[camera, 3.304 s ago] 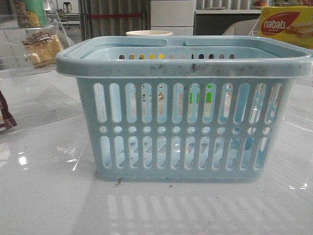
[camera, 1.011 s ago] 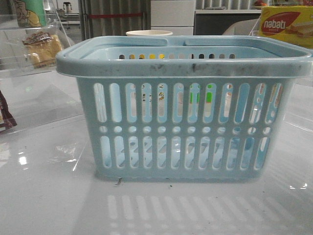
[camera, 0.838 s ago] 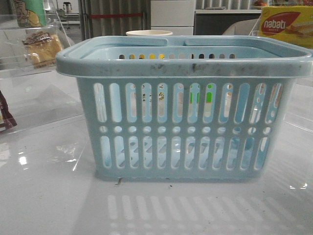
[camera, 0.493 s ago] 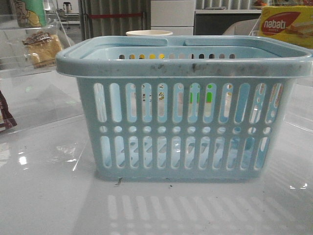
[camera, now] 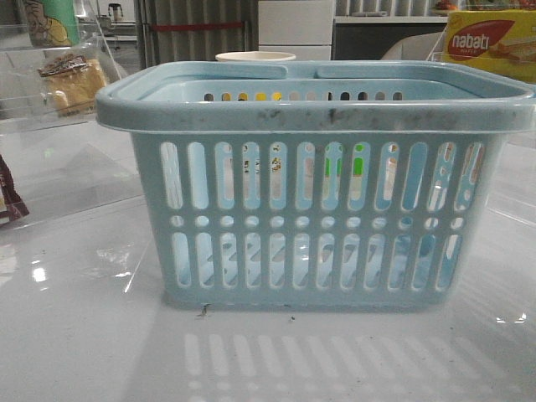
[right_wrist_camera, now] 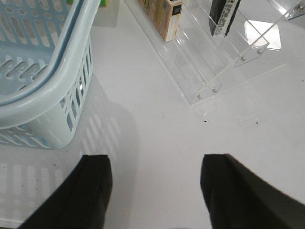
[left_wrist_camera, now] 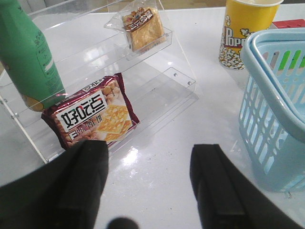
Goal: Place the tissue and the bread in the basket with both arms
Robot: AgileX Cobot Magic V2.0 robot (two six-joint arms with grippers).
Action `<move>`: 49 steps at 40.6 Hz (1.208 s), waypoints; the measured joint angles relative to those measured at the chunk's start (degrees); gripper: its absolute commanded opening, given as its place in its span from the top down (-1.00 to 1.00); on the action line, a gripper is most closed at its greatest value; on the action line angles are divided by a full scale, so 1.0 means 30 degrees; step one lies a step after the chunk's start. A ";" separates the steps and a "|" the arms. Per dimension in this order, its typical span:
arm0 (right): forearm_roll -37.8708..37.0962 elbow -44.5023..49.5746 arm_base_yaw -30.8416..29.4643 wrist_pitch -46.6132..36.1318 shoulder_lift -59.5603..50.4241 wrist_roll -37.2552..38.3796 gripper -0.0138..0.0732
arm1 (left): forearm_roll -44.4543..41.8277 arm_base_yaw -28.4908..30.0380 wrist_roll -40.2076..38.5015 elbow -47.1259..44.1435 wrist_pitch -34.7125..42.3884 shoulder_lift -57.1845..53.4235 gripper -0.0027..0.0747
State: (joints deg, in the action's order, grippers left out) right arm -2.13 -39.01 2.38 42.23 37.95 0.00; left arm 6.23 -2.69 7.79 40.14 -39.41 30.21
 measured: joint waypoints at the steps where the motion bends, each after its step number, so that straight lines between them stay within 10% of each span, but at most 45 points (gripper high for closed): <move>1: -0.0094 0.0000 0.0000 0.0000 -0.0004 0.0000 -0.52 | 0.0000 0.0000 0.0000 0.0000 0.0000 0.0000 -0.24; 49: 0.1951 -1.4929 -0.4602 0.1527 1.8927 -0.1380 -0.52 | 0.0000 0.0000 0.0000 0.0000 0.0000 0.0028 -0.24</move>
State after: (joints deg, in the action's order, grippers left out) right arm 3.72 -83.80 -11.42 46.81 94.73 -4.14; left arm 6.23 -2.69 7.79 40.14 -39.41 30.29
